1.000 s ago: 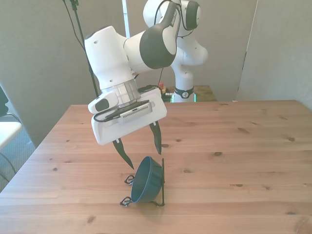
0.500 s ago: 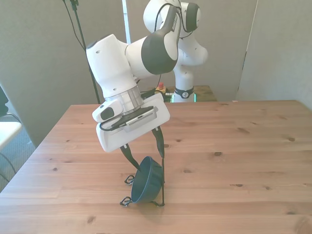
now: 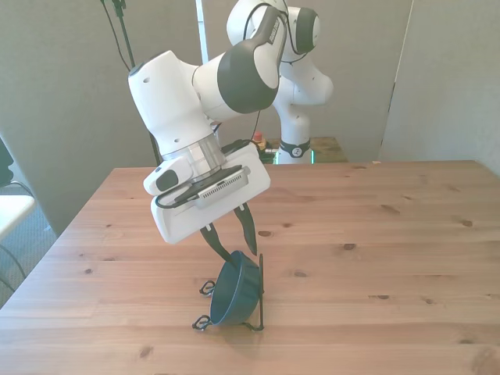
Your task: Unload the bowl
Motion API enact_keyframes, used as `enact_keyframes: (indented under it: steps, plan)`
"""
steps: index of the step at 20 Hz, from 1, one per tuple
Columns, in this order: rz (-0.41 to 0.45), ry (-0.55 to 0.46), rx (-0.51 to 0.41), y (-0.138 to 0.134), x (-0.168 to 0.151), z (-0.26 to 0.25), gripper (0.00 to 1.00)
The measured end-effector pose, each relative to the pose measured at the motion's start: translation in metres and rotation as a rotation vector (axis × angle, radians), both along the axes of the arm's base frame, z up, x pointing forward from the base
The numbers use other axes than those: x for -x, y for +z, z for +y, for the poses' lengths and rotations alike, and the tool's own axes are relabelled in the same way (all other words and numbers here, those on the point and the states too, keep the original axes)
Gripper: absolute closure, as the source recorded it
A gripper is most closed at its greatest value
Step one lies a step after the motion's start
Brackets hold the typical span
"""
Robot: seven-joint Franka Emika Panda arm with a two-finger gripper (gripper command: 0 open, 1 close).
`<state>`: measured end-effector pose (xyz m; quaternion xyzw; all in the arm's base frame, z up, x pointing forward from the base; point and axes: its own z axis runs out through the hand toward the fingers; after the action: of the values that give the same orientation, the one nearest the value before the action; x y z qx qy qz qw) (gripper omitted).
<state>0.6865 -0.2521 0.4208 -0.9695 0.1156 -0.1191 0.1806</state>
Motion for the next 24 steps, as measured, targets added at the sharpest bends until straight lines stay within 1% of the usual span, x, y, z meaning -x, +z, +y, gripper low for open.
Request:
enact_keyframes:
  steps: [10, 14, 20, 24]
  plan:
    - [0.012, 0.012, -0.014, 0.002, -0.001, 0.001, 1.0]
    - [-0.002, -0.002, -0.035, 0.006, 0.0, -0.003, 1.0]
    - [-0.086, -0.052, -0.072, 0.049, 0.009, -0.021, 1.0]
    - [-0.108, -0.059, -0.071, 0.072, 0.024, -0.024, 1.0]
